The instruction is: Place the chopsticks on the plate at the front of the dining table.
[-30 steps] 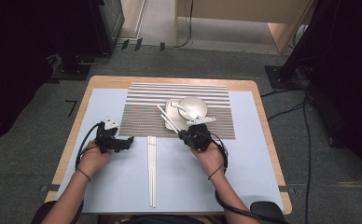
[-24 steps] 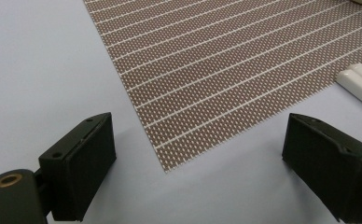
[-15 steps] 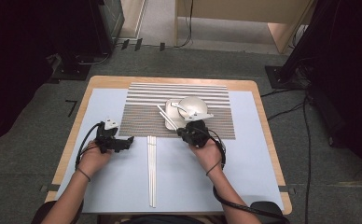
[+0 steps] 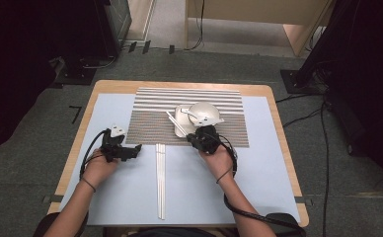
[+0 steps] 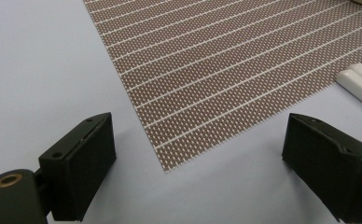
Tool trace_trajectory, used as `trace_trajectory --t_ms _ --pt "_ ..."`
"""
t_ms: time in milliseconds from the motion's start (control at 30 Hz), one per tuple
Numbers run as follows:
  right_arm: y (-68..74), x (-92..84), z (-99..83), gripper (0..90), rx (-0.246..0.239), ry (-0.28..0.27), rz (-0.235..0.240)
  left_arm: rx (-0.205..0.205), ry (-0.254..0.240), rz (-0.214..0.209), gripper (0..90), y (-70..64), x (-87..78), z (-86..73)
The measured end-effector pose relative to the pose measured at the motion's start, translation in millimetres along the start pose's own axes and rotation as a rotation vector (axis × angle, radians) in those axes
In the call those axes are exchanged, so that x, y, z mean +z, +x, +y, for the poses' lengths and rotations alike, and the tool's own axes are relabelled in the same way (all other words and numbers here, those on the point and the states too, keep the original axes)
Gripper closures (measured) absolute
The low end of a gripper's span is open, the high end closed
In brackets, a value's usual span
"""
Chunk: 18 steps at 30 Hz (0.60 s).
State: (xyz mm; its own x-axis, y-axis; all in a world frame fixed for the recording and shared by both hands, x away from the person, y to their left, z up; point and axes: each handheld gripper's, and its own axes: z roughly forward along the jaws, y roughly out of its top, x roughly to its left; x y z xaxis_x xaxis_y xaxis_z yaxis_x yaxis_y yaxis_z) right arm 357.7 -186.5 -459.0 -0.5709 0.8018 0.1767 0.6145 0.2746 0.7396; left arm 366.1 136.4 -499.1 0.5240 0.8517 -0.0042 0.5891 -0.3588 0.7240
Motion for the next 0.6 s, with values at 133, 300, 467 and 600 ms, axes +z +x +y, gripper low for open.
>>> trace_trajectory --t_ms 133,300,467,600 --pt "-0.9 2.4 2.4 85.7 -0.006 0.0 -0.003 0.0 0.0 0.0 8.9 0.0 0.0 0.0" --pt "-1.5 5.5 5.5 85.7 -0.007 0.0 -0.009 0.0 0.001 0.0 8.9 0.0 0.0 0.0" --pt "-1.3 10.2 7.2 85.7 -0.005 0.005 -0.012 0.0 0.0 0.0 8.9 0.0 0.0 0.0" --pt "-1.8 14.2 8.7 85.7 -0.01 0.005 -0.012 0.0 0.0 0.0 8.9 0.0 0.0 0.0"
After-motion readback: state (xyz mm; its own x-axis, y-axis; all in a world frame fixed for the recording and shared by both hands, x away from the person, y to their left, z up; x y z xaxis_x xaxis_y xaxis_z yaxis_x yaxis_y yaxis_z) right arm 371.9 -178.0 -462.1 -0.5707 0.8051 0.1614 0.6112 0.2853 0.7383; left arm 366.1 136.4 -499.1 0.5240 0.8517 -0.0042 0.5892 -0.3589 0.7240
